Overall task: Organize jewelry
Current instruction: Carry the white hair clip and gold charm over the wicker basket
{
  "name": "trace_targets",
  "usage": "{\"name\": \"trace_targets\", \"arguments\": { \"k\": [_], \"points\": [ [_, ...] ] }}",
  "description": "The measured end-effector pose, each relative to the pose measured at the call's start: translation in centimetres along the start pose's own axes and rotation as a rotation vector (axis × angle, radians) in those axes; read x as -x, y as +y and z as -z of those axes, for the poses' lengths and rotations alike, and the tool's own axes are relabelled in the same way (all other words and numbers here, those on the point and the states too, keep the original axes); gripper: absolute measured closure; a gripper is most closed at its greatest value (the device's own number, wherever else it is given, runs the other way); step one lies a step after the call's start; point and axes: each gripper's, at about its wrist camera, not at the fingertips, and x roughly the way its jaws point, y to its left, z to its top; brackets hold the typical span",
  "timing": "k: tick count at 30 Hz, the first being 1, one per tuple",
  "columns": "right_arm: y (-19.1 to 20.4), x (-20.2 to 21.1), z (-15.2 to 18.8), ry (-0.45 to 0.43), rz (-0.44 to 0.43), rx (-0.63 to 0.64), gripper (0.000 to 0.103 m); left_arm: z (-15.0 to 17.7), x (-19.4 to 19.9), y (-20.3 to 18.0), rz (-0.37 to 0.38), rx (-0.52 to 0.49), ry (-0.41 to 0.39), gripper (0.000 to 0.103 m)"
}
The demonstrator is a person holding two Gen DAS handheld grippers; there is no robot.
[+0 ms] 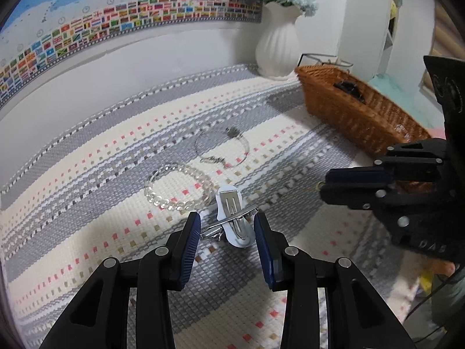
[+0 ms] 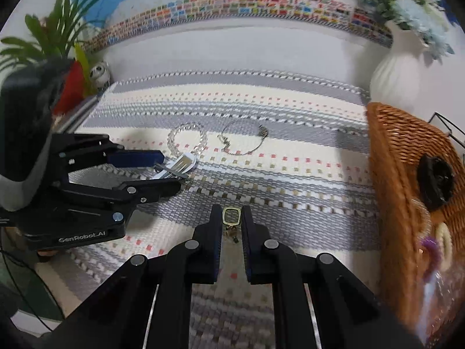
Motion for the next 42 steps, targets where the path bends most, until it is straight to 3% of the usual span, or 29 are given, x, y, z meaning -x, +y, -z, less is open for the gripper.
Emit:
{"name": "trace_targets", "arguments": {
  "k": [11, 17, 23, 31, 36, 42],
  "points": [
    [-2.6, 8.8, 0.5, -0.153, 0.022, -0.072, 0.089, -2.2, 5.4, -4.8, 0.008, -0.091, -0.107, 0.064],
    [-6.8, 13.6, 2.1, -0.223, 0.073, -0.165, 0.089, -4.9, 7.2, -9.0, 0.062, -0.144, -0.162, 0.064],
    [-12.4, 17.0, 4.1, -0.252, 0.137, -0.298, 0.089, -7.7, 6.4, -13.7, 0.132, -0.187, -0.167, 0.064],
    [-17.4, 16.7, 6.6, -0.215, 0.159, -0.417, 0.089, -10.0, 2.3, -18.1, 0.308, -0.176, -0.078, 0.064],
    [-18.6, 14.9, 7.5, -0.154, 0.149, -0.429, 0.089, -10.0, -0.9, -18.9, 0.535, -0.107, 0.065, 0.064],
    [-19.2, 13.4, 8.2, -0.109, 0.136, -0.437, 0.089, -9.0, -3.7, -18.9, 0.668, -0.014, 0.194, 0.064]
  ]
}}
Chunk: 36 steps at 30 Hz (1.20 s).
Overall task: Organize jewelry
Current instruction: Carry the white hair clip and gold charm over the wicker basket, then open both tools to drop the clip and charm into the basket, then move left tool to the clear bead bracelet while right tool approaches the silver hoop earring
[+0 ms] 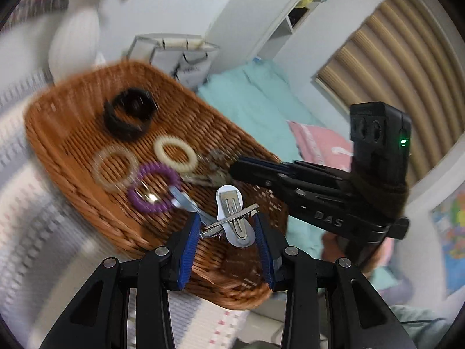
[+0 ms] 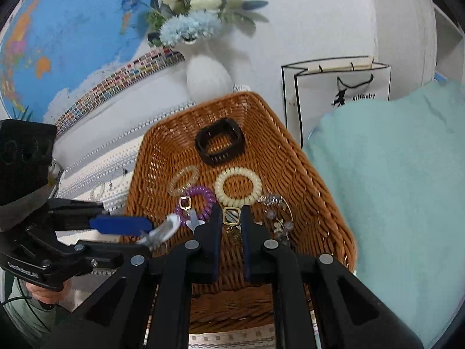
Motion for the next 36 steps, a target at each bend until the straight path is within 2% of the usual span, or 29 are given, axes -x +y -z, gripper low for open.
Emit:
{"name": "trace_targets", "arguments": {
  "k": [4, 9, 12, 17, 23, 30, 36],
  "points": [
    [-0.5, -0.4, 0.1, 0.013, -0.005, -0.013, 0.089, 0.4, -1.0, -0.5, -0.025, -0.012, 0.018, 0.064],
    [-1.3, -0.2, 0.1, 0.013, -0.034, -0.053, 0.086, 0.0, -1.2, 0.0, 0.008, 0.027, 0.033, 0.064],
    [-1.6, 0.3, 0.2, 0.001, -0.034, -0.065, 0.086, 0.1, -0.7, 0.3, 0.013, 0.035, 0.031, 0.063],
    [-1.4, 1.0, 0.4, -0.010, -0.045, -0.067, 0.085, 0.5, 0.7, 0.0, -0.020, 0.016, 0.007, 0.063],
    [-0.6, 1.8, 0.4, -0.027, -0.063, -0.066, 0.071, 1.3, 3.2, -0.1, -0.065, -0.004, -0.043, 0.063],
    [1.8, 2.9, 0.0, -0.050, -0.071, -0.016, 0.070, 3.1, 8.2, 0.2, -0.173, -0.029, -0.143, 0.063],
    [5.7, 2.1, -0.5, -0.036, -0.095, 0.054, 0.070, 5.1, 14.3, 3.1, -0.241, 0.046, -0.251, 0.062]
  ]
}}
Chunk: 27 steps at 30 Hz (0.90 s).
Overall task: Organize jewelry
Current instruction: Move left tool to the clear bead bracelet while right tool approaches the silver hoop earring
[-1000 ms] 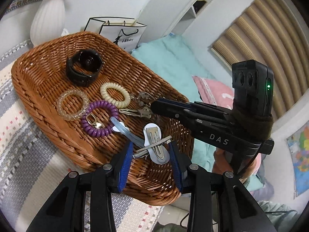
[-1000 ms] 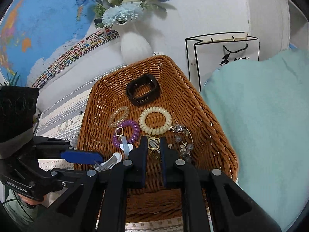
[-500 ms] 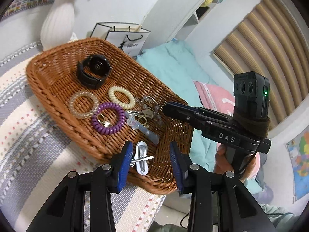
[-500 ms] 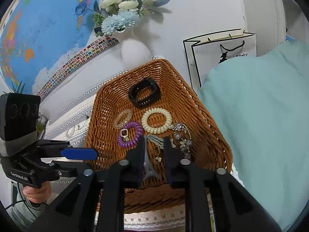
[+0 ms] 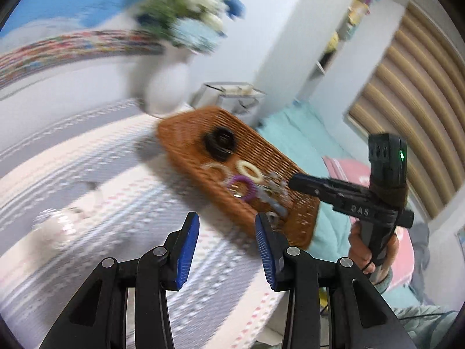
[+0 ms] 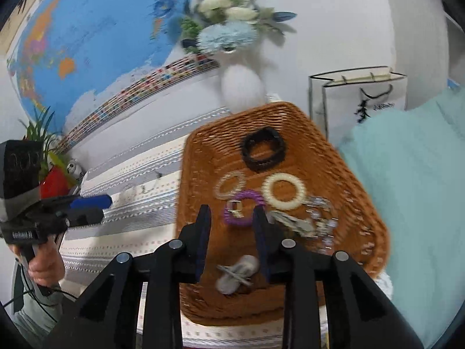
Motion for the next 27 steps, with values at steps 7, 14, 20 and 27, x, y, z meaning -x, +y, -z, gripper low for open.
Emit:
{"name": "trace_targets", "arguments": {
  "k": [7, 14, 20, 27],
  "points": [
    [6.2, -2.8, -0.7, 0.045, -0.027, 0.104, 0.070, 1.4, 5.9, 6.4, -0.089, 0.114, -0.109, 0.057],
    [12.4, -6.6, -1.1, 0.093, -0.057, 0.180, 0.070, 2.9, 8.0, 10.2, -0.211, 0.128, -0.141, 0.057],
    [16.4, -11.3, -1.9, 0.149, -0.058, 0.221, 0.070, 3.4, 7.5, 12.7, -0.295, 0.122, -0.126, 0.057],
    [17.6, -16.2, -5.0, 0.136, -0.044, 0.215, 0.070, 2.0, 4.9, 15.3, -0.359, 0.151, -0.066, 0.058]
  ]
}}
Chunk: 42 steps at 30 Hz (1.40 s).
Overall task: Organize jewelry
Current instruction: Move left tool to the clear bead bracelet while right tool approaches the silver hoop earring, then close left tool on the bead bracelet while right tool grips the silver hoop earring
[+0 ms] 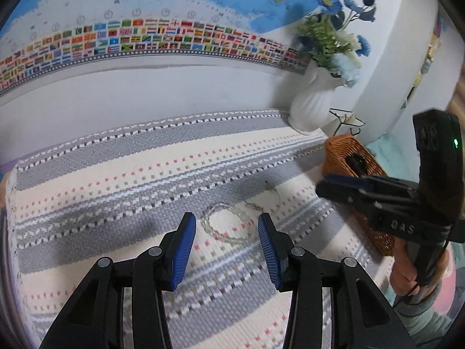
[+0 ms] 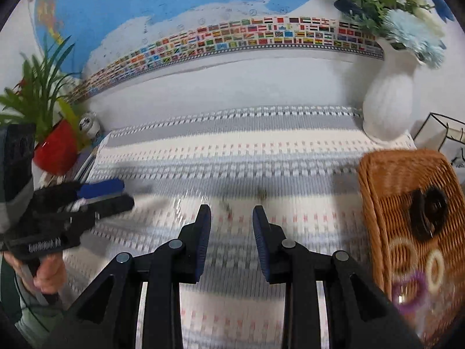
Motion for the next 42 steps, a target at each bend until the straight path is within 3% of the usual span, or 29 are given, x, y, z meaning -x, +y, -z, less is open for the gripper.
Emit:
{"name": "trace_targets", "arguments": {
  "k": [7, 13, 16, 23, 29, 34, 42],
  "points": [
    [-3.0, -4.5, -1.5, 0.004, -0.021, -0.045, 0.070, 0.7, -3.5, 1.4, -0.021, 0.028, 0.022, 0.058],
    [-4.4, -8.0, -0.9, 0.086, -0.002, -0.065, 0.070, 1.6, -4.7, 2.0, -0.041, 0.068, 0.063, 0.058],
    [-4.2, -8.4, -0.8, 0.094, -0.020, -0.063, 0.070, 1.9, -4.6, 1.0, -0.089, 0.027, 0.049, 0.058],
    [-3.2, -9.3, -0.5, 0.096, 0.040, -0.047, 0.070, 2.3, -5.3, -0.5, -0.216, -0.030, 0.022, 0.058],
    [-2.5, -9.3, -0.4, 0.083, 0.076, -0.024, 0.071, 2.0, -6.6, -1.1, -0.208, -0.037, 0.052, 0.058],
    [-2.4, -9.4, -0.4, 0.075, 0.089, 0.000, 0.070, 2.2, -7.2, -1.7, -0.277, -0.121, 0.111, 0.057],
    [-2.0, -9.5, -0.2, 0.079, 0.048, -0.005, 0.070, 1.7, -6.1, 1.3, -0.264, -0.039, 0.131, 0.058]
  ]
}}
